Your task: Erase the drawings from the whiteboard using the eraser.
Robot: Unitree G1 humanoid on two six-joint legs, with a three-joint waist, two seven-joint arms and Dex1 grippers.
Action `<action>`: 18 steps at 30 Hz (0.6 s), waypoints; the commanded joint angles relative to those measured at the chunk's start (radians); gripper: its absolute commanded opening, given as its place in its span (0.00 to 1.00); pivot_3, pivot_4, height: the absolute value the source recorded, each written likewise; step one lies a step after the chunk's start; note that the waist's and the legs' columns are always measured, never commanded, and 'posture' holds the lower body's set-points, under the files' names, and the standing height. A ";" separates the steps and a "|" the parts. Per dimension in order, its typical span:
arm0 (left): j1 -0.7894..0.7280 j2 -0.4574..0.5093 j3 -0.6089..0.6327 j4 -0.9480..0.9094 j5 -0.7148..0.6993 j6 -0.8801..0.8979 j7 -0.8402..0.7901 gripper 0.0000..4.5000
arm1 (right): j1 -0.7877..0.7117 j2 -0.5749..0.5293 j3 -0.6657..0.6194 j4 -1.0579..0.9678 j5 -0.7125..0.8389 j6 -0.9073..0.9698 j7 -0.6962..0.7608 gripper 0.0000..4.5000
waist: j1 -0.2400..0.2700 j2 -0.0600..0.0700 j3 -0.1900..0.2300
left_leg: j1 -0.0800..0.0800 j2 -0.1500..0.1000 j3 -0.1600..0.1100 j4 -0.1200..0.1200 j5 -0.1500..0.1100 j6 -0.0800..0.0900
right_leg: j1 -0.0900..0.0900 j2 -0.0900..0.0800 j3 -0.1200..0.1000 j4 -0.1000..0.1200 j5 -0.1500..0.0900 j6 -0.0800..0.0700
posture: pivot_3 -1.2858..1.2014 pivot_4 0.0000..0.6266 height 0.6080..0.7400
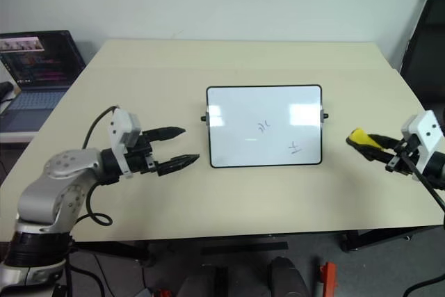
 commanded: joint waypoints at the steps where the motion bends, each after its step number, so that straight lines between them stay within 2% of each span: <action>1: -0.029 0.008 -0.001 -0.015 -0.003 -0.002 -0.004 1.00 | 0.009 -0.012 -0.002 -0.018 0.008 -0.021 0.011 0.21 | 0.002 0.000 0.000 | 0.000 0.000 0.000 0.000 0.000 0.000 | 0.000 0.000 0.000 0.000 0.000 0.000 | 0.52 0.24 1.00; 18: -0.028 0.003 -0.018 -0.014 0.003 -0.005 0.003 1.00 | 0.025 -0.033 0.035 -0.003 -0.026 -0.029 -0.003 0.21 | 0.003 0.000 0.000 | 0.000 0.000 0.000 0.000 0.000 0.000 | 0.000 0.000 0.000 0.000 0.001 -0.001 | 0.52 0.24 1.00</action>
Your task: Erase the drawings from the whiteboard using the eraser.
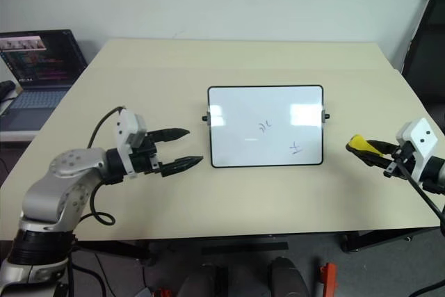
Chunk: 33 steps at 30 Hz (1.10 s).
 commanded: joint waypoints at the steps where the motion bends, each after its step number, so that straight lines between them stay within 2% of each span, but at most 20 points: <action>1: -0.019 0.004 0.009 -0.010 0.003 -0.011 0.002 1.00 | -0.012 -0.021 -0.007 -0.037 0.003 -0.006 -0.005 0.21 | 0.000 0.000 0.000 | 0.000 0.000 0.000 0.000 0.000 0.000 | 0.000 0.000 0.000 0.000 0.000 0.000 | 0.52 0.24 1.00; 5: -0.033 -0.008 -0.004 0.002 0.016 -0.018 0.011 1.00 | -0.148 0.045 0.039 -0.109 0.041 0.020 -0.084 0.21 | -0.009 0.000 0.000 | 0.001 0.000 0.000 0.000 0.000 0.000 | 0.000 0.000 0.001 0.001 0.000 0.000 | 0.52 0.24 1.00; 6: -0.036 -0.013 -0.013 0.006 0.022 -0.020 0.011 1.00 | -0.213 0.118 0.089 -0.124 0.025 0.008 -0.144 0.21 | -0.015 0.000 0.000 | 0.001 0.000 0.000 0.000 0.000 0.000 | 0.000 0.000 0.001 0.001 0.000 0.000 | 0.52 0.24 1.00; 8: -0.040 -0.021 -0.033 0.017 0.039 -0.026 0.008 1.00 | -0.298 0.228 0.173 -0.129 -0.030 -0.020 -0.233 0.21 | -0.024 0.000 0.000 | 0.002 0.001 0.000 0.001 0.000 0.000 | 0.000 0.001 0.001 0.003 0.000 0.001 | 0.52 0.24 1.00; 10: -0.035 -0.023 -0.070 0.025 0.071 -0.046 0.000 1.00 | -0.370 0.332 0.284 -0.069 -0.163 -0.088 -0.341 0.21 | -0.023 0.000 0.000 | 0.003 0.001 0.000 0.000 0.000 0.000 | 0.001 0.002 0.001 0.004 0.000 0.001 | 0.52 0.24 1.00; 12: -0.035 -0.034 -0.084 0.025 0.075 -0.050 0.001 1.00 | -0.423 0.399 0.350 0.000 -0.260 -0.154 -0.421 0.21 | -0.017 0.000 0.000 | 0.002 0.001 -0.001 0.000 0.000 0.000 | 0.000 0.002 0.000 0.004 0.000 -0.001 | 0.52 0.24 1.00; 15: -0.041 -0.047 -0.084 0.023 0.069 -0.050 0.002 1.00 | -0.481 0.464 0.394 0.076 -0.311 -0.184 -0.477 0.21 | 0.000 0.000 0.001 | -0.002 0.000 -0.001 0.001 0.000 0.000 | -0.003 0.000 0.000 0.003 0.001 -0.002 | 0.52 0.24 1.00; 17: -0.043 -0.051 -0.085 0.026 0.071 -0.052 0.002 1.00 | -0.497 0.482 0.416 0.117 -0.336 -0.204 -0.484 0.21 | 0.008 0.000 0.000 | -0.003 -0.001 0.000 0.001 0.000 -0.001 | -0.003 -0.001 0.000 0.003 0.002 -0.002 | 0.52 0.24 1.00; 23: -0.015 -0.053 -0.078 0.007 0.069 -0.053 0.009 1.00 | -0.499 0.478 0.585 0.289 -0.544 -0.293 -0.512 0.21 | 0.008 0.000 0.000 | -0.002 0.000 0.000 0.000 -0.001 -0.002 | -0.003 -0.001 -0.001 0.003 0.001 -0.003 | 0.52 0.24 1.00; 33: 0.004 -0.046 -0.067 0.010 0.069 -0.065 0.007 1.00 | -0.368 0.524 0.649 0.169 -0.497 -0.191 -0.374 0.21 | -0.009 -0.002 -0.002 | 0.006 0.000 -0.002 0.001 0.000 -0.001 | 0.003 0.000 -0.001 0.005 0.001 -0.003 | 0.52 0.24 1.00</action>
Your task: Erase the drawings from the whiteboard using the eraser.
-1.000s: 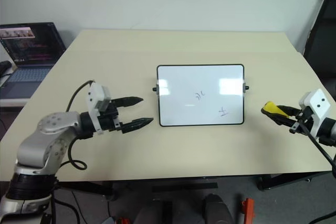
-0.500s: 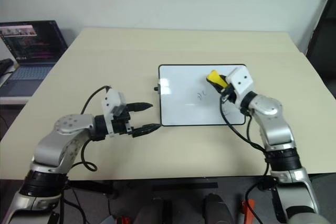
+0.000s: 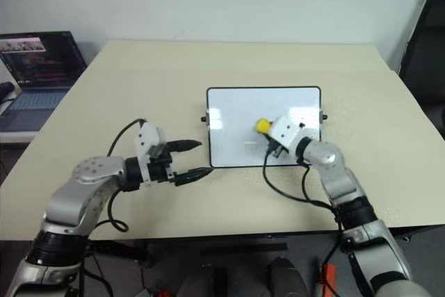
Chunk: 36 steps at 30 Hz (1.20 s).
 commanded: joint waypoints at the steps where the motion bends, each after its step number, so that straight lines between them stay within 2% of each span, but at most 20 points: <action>1: -0.013 0.003 0.024 -0.024 -0.003 -0.021 0.002 1.00 | 0.028 0.006 0.016 -0.017 0.015 0.076 0.046 0.21 | -0.004 0.000 0.000 | 0.000 0.000 0.000 0.000 0.001 0.001 | 0.000 0.000 0.000 0.000 0.000 0.001 | 0.52 0.24 1.00; 5: -0.024 -0.001 0.017 -0.013 0.002 -0.027 0.000 1.00 | 0.000 0.012 -0.018 -0.024 0.023 0.091 0.024 0.21 | -0.005 0.000 0.000 | 0.000 0.000 0.000 0.000 0.002 0.002 | 0.000 0.000 0.000 0.000 0.001 0.002 | 0.52 0.24 1.00; 9: -0.039 -0.008 0.004 0.002 0.010 -0.037 -0.008 1.00 | -0.116 0.026 -0.078 0.093 -0.049 0.062 -0.171 0.21 | -0.009 0.000 0.000 | 0.000 0.000 0.000 0.000 0.002 0.002 | -0.001 0.000 0.001 0.000 0.002 0.001 | 0.52 0.24 1.00; 14: -0.052 -0.016 -0.002 0.006 0.014 -0.040 -0.009 1.00 | -0.159 0.013 -0.082 0.184 -0.102 0.039 -0.269 0.21 | -0.004 0.000 0.000 | 0.000 0.000 0.000 0.000 0.003 0.002 | -0.001 0.000 0.000 -0.001 0.004 -0.001 | 0.52 0.24 1.00; 18: -0.050 -0.016 -0.005 0.007 0.018 -0.044 -0.012 1.00 | -0.130 0.009 -0.058 0.172 -0.093 0.027 -0.223 0.21 | -0.004 0.000 0.000 | -0.001 0.000 0.000 0.000 0.003 0.002 | -0.001 0.000 0.000 -0.002 0.004 -0.001 | 0.52 0.24 1.00; 25: -0.050 -0.021 -0.012 0.002 0.017 -0.038 -0.016 1.00 | -0.005 -0.025 0.024 0.014 -0.041 0.105 0.017 0.21 | -0.007 -0.001 -0.001 | -0.001 0.000 0.000 0.000 0.003 0.002 | 0.000 0.000 0.000 -0.001 0.003 0.001 | 0.52 0.24 1.00; 28: -0.052 -0.023 -0.015 0.005 0.019 -0.041 -0.015 1.00 | 0.025 -0.047 0.026 -0.034 -0.031 0.148 0.069 0.21 | -0.011 -0.001 -0.001 | 0.000 0.000 0.000 0.000 0.003 0.002 | 0.000 0.000 0.001 -0.001 0.003 0.002 | 0.52 0.24 1.00; 32: -0.060 -0.026 -0.021 0.017 0.020 -0.047 -0.017 1.00 | -0.012 -0.034 -0.017 -0.009 -0.052 0.141 -0.004 0.21 | -0.010 -0.001 -0.001 | 0.000 0.000 0.000 0.000 0.003 0.002 | 0.000 0.000 0.001 -0.001 0.002 0.003 | 0.52 0.24 1.00; 36: -0.075 -0.038 -0.031 0.030 0.024 -0.053 -0.020 1.00 | -0.089 -0.013 -0.048 0.076 -0.091 0.130 -0.136 0.21 | -0.010 -0.001 -0.001 | 0.000 0.000 0.001 0.000 0.004 0.003 | 0.000 0.000 0.002 -0.001 0.003 0.004 | 0.52 0.24 1.00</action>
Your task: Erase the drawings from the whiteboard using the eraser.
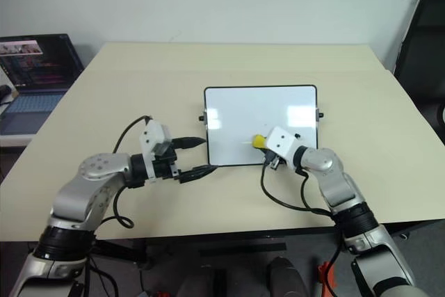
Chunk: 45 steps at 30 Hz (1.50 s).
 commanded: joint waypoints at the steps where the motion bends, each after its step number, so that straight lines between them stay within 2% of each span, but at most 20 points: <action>1: -0.029 -0.009 -0.005 -0.010 0.005 -0.026 -0.013 1.00 | -0.067 -0.002 -0.054 0.107 -0.065 0.026 -0.135 0.21 | 0.001 0.000 0.000 | 0.000 0.000 0.000 0.000 0.001 0.001 | 0.000 0.000 0.000 -0.001 0.001 0.000 | 0.52 0.24 1.00; 9: -0.025 -0.004 -0.002 -0.011 0.004 -0.028 -0.020 1.00 | -0.120 -0.014 -0.056 0.137 -0.061 0.108 -0.133 0.21 | 0.001 0.000 0.000 | 0.000 0.000 0.000 0.000 0.002 0.002 | 0.000 0.000 0.001 -0.001 0.001 -0.001 | 0.52 0.24 1.00; 15: -0.025 0.002 0.002 -0.015 0.004 -0.024 -0.021 1.00 | -0.036 -0.049 0.010 -0.014 -0.015 0.180 0.054 0.21 | 0.003 0.000 0.000 | 0.000 0.000 0.000 0.000 0.002 0.003 | 0.000 0.000 0.001 -0.001 0.001 -0.001 | 0.52 0.24 1.00; 18: -0.026 0.004 0.004 -0.012 0.003 -0.025 -0.023 1.00 | -0.019 -0.061 0.014 -0.034 -0.021 0.208 0.076 0.21 | 0.001 0.000 0.000 | -0.001 0.000 0.000 -0.001 0.002 0.003 | 0.000 0.000 0.000 -0.001 0.001 0.000 | 0.52 0.24 1.00; 21: -0.025 0.006 0.001 -0.011 0.005 -0.025 -0.026 1.00 | -0.034 -0.063 -0.007 -0.025 -0.029 0.217 0.058 0.21 | 0.000 0.000 0.000 | -0.001 0.000 0.000 -0.001 0.002 0.003 | -0.001 0.000 0.000 -0.001 0.001 0.000 | 0.52 0.24 1.00; 28: -0.040 0.001 -0.009 0.003 0.008 -0.027 -0.033 1.00 | -0.137 -0.051 -0.069 0.112 -0.066 0.155 -0.122 0.21 | 0.001 0.000 0.000 | 0.000 0.000 0.001 0.000 0.003 0.003 | 0.000 0.000 0.002 -0.001 0.001 -0.005 | 0.52 0.24 1.00; 34: -0.054 -0.003 -0.010 0.020 0.014 -0.036 -0.041 1.00 | -0.036 -0.075 -0.052 -0.093 0.069 0.141 0.095 0.21 | 0.003 0.000 0.000 | -0.002 0.000 0.001 -0.001 0.003 0.004 | -0.001 0.000 0.001 -0.003 0.001 -0.005 | 0.52 0.24 1.00; 36: -0.058 -0.001 -0.006 0.028 0.014 -0.039 -0.046 1.00 | -0.004 -0.082 -0.090 -0.187 0.141 0.152 0.146 0.21 | 0.004 0.000 0.000 | -0.004 0.000 0.000 -0.002 0.003 0.004 | -0.002 0.000 0.000 -0.003 0.002 0.000 | 0.52 0.24 1.00; 40: -0.081 0.023 0.007 0.059 0.029 -0.052 -0.060 1.00 | -0.023 -0.163 -0.236 -0.313 0.269 0.207 0.212 0.21 | 0.004 0.003 0.005 | -0.008 0.000 0.001 -0.003 0.002 0.003 | -0.008 0.000 0.001 -0.003 0.002 -0.001 | 0.52 0.24 1.00; 43: -0.097 0.053 0.030 0.085 0.036 -0.068 -0.071 1.00 | -0.015 -0.292 -0.396 -0.332 0.384 0.257 0.286 0.21 | 0.010 0.004 0.006 | -0.009 0.000 0.000 -0.003 0.001 0.002 | -0.008 0.000 -0.001 -0.005 0.001 -0.002 | 0.52 0.24 1.00; 45: -0.099 0.076 0.054 0.094 0.031 -0.072 -0.075 1.00 | 0.041 -0.395 -0.473 -0.308 0.400 0.234 0.334 0.21 | 0.020 0.003 0.006 | -0.009 0.000 -0.001 -0.004 0.001 0.002 | -0.006 -0.001 -0.002 -0.007 0.001 -0.003 | 0.52 0.24 1.00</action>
